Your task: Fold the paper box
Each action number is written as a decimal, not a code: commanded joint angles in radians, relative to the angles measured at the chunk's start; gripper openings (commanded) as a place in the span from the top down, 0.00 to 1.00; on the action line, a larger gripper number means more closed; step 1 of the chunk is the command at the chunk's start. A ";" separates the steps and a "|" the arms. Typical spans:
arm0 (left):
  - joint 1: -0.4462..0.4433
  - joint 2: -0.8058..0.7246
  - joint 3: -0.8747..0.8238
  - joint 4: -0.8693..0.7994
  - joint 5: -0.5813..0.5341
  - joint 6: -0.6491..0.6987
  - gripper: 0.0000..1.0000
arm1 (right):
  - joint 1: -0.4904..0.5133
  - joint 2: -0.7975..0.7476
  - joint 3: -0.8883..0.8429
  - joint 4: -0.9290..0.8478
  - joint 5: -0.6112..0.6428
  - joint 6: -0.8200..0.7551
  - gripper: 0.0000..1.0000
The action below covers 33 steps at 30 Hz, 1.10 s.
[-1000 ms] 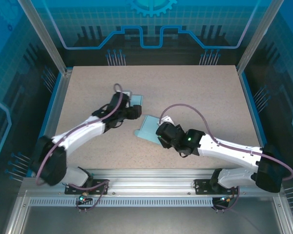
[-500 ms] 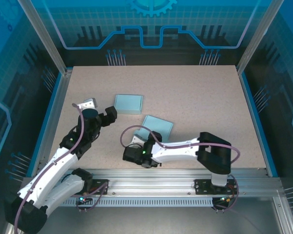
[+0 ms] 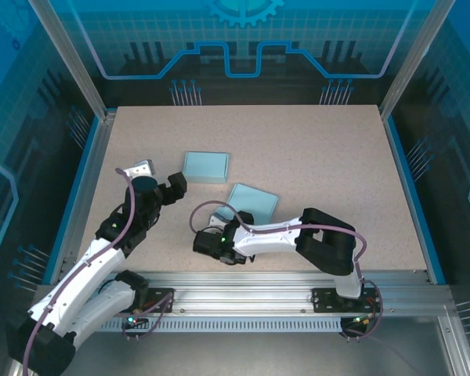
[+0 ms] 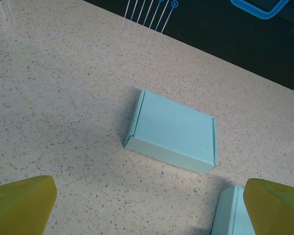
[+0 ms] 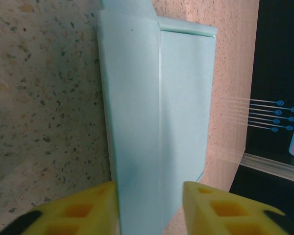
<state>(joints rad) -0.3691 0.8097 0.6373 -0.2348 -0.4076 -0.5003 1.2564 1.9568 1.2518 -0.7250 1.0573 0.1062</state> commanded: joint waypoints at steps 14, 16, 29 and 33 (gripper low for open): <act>0.004 0.013 0.002 0.011 -0.020 0.000 0.01 | -0.071 -0.033 0.042 0.045 -0.036 -0.107 1.00; 0.004 0.014 0.001 0.012 -0.020 0.002 0.01 | -0.085 -0.046 0.050 0.044 -0.063 -0.128 1.00; 0.004 0.006 -0.010 0.026 -0.056 0.013 0.01 | -0.046 -0.030 0.074 0.028 -0.193 -0.118 0.48; 0.004 0.002 -0.010 0.027 -0.052 0.015 0.01 | -0.077 0.012 0.075 0.033 -0.164 -0.106 0.45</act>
<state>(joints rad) -0.3691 0.8246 0.6373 -0.2310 -0.4335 -0.4980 1.2011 1.9285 1.3090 -0.6758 0.8875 -0.0185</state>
